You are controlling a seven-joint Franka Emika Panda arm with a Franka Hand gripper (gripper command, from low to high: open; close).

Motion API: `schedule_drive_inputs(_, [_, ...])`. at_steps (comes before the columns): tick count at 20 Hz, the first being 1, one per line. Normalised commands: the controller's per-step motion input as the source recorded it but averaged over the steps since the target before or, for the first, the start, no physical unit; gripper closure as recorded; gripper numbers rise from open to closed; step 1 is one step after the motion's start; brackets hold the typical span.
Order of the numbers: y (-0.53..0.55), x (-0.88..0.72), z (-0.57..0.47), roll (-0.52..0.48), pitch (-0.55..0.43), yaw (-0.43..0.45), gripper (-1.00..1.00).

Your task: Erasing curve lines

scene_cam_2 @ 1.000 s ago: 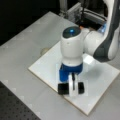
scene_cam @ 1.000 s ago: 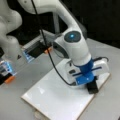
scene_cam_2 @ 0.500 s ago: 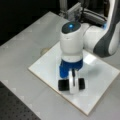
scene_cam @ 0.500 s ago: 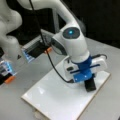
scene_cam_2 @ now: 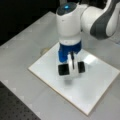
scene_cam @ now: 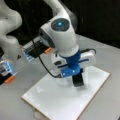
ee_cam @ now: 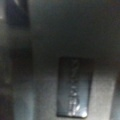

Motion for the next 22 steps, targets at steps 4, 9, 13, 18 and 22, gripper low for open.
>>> schedule_drive_inputs(4, [-0.24,-0.26,0.09,-0.06,0.015,0.267,1.0])
schedule_drive_inputs(9, [-0.33,-0.32,0.14,-0.078,-0.014,0.494,1.0])
schedule_drive_inputs(13, [-0.36,-0.37,0.15,-0.092,-0.04,0.468,1.0])
schedule_drive_inputs(18, [-0.31,-0.31,0.01,-0.134,-0.07,0.464,1.0])
schedule_drive_inputs(22, [-0.3,-0.21,-0.07,-0.116,-0.063,0.363,1.0])
